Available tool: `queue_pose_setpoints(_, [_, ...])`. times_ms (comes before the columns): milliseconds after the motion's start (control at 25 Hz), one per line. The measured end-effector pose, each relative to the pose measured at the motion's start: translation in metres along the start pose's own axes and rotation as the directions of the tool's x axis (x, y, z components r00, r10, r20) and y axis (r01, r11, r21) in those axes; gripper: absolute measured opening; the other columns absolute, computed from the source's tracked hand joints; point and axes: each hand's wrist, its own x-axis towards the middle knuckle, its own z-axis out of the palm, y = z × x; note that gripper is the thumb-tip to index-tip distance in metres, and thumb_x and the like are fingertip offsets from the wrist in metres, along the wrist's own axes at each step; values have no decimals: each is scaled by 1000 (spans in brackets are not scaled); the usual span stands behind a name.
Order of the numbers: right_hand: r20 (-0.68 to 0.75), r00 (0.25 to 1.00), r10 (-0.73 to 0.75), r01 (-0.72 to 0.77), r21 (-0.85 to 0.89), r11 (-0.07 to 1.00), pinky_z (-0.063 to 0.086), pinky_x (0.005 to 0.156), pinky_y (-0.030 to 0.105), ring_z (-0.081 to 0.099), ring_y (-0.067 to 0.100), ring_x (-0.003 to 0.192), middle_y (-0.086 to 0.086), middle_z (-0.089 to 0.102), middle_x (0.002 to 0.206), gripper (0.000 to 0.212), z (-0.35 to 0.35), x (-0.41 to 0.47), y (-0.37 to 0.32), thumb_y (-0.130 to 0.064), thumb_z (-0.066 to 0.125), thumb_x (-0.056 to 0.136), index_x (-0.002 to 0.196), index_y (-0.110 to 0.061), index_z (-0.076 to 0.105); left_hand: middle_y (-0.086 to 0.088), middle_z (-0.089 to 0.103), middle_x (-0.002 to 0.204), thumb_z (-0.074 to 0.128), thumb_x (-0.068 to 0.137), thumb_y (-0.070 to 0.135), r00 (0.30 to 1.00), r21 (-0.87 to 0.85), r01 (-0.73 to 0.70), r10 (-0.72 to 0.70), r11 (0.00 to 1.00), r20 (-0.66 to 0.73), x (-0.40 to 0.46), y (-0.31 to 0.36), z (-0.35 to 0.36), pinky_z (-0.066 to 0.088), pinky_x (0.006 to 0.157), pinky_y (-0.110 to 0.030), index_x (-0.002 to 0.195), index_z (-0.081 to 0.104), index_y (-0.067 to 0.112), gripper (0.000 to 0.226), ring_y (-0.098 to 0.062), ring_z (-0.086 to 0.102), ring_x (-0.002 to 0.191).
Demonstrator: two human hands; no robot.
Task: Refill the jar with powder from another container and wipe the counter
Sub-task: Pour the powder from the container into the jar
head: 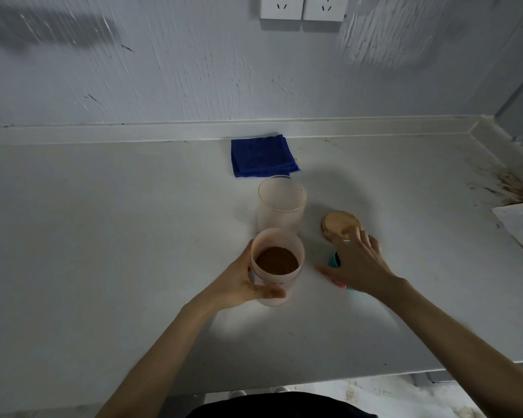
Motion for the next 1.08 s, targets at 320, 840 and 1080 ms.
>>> queue_pose_setpoints(320, [15, 953, -304, 278, 365, 889, 22, 109, 30, 20, 18, 135, 2, 11, 150, 90, -2, -21, -34, -44, 64, 76, 142, -26, 6, 18, 47, 113, 76, 54, 32, 977, 39, -16, 24, 999, -211, -11, -4, -1, 42, 79, -1, 109, 36, 40, 69, 11, 48, 104])
queue_pose_setpoints(840, [-79, 977, -198, 171, 842, 511, 37, 86, 6, 43, -7, 109, -22, 42, 116, 84, 37, -18, -69, -19, 79, 64, 126, -33, 24, 19, 52, 109, 73, 68, 12, 974, -43, 24, -34, 999, -224, -17, -7, -6, 49, 76, -8, 101, 46, 38, 51, -4, 53, 105])
queue_pose_setpoints(1080, [-193, 969, -153, 245, 817, 521, 40, 84, 5, 50, -10, 104, -23, 49, 111, 75, 3, -23, -54, -21, 81, 60, 111, -45, 32, 27, 62, 104, 69, 57, 52, 972, 22, -18, 23, 1000, -234, -7, 7, -23, 49, 88, -20, 107, 49, 40, 55, -1, 58, 103])
